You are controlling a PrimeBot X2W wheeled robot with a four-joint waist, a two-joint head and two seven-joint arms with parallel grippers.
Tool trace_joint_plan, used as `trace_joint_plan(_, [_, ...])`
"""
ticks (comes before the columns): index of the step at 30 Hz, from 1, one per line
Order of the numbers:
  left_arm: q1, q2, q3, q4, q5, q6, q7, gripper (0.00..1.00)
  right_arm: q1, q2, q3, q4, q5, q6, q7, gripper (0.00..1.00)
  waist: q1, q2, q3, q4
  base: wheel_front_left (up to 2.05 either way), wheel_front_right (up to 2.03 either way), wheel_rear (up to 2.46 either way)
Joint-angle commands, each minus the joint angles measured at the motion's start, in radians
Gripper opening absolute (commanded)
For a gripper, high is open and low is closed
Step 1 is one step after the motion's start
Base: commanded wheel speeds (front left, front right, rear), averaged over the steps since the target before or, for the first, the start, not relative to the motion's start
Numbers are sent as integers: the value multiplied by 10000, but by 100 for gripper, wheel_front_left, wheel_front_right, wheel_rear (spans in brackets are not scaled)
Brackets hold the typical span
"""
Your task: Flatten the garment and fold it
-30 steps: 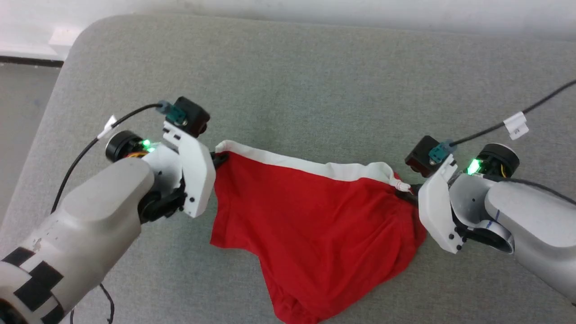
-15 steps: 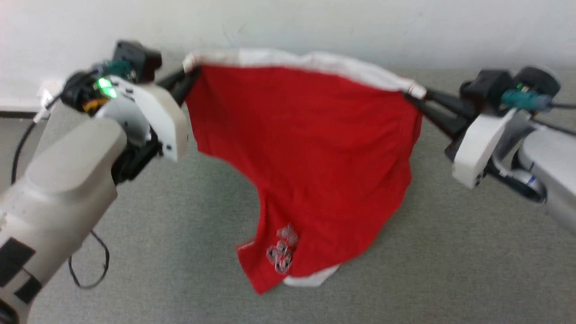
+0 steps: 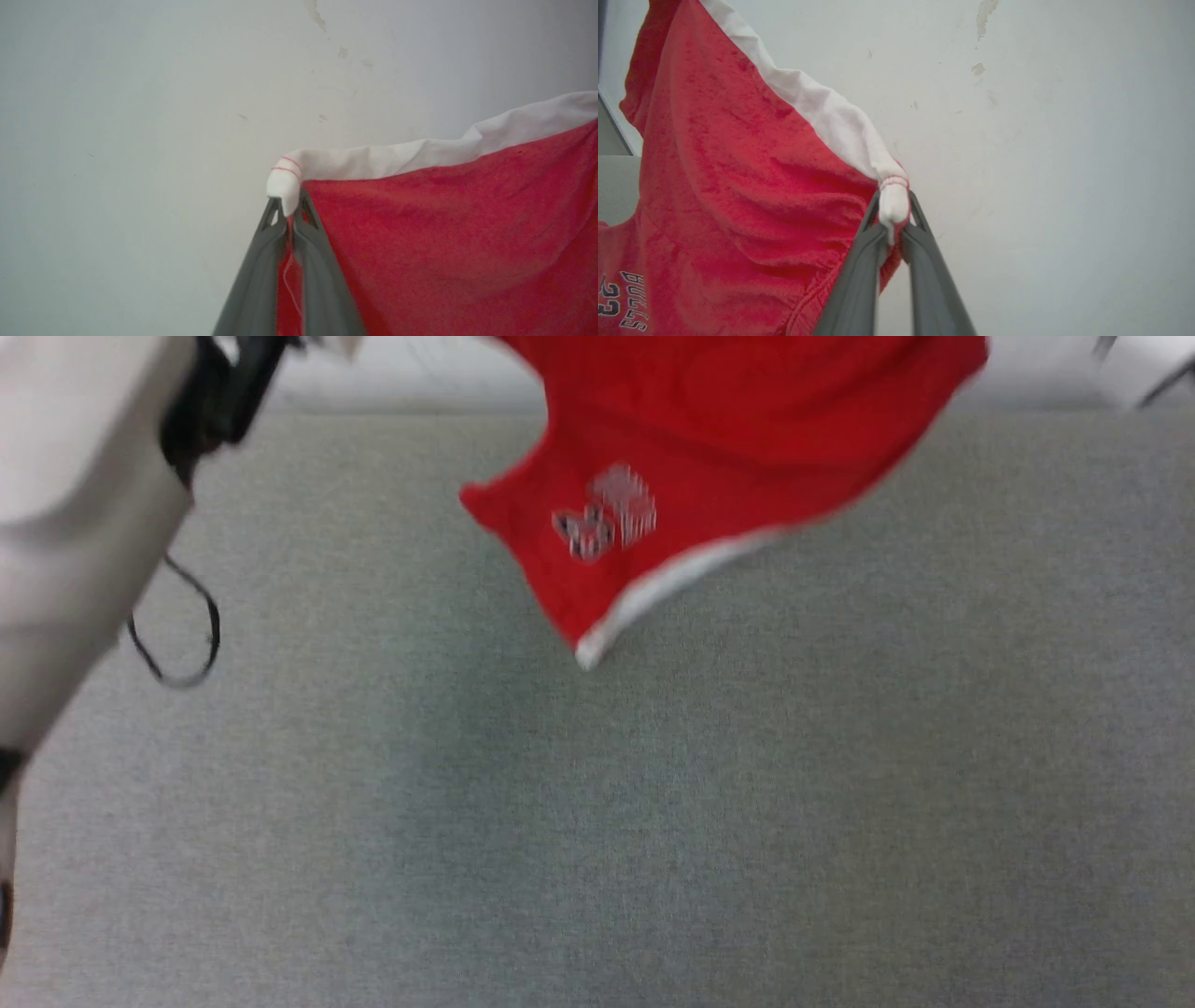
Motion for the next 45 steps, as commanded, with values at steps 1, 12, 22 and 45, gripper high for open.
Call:
trace_joint_plan(1, [-252, -101, 84, 53, 64, 58, -70, 0, -201, 41, -87, 69, -149, -21, -79, 0, 0, 0, 766, -221, 0, 0, 0])
trace_joint_plan(12, [-3488, -822, 1079, 927, 700, 139, -611, 0, -3501, 62, -1742, 879, -2219, -21, -102, 0, 0, 0, 2770, -416, 0, 0, 0])
trace_joint_plan(22, [-3124, -989, 1798, 1557, 869, -113, -757, 0, -3392, 443, -2034, 846, -2984, -21, -103, 0, 0, 0, 3391, -474, 0, 0, 0])
trace_joint_plan(45, [9079, -332, 4713, -2679, 2581, 65, -764, 0, 6933, -60, -2332, -4370, -4289, -21, -104, 0, 0, 0, 89, -513, 0, 0, 0])
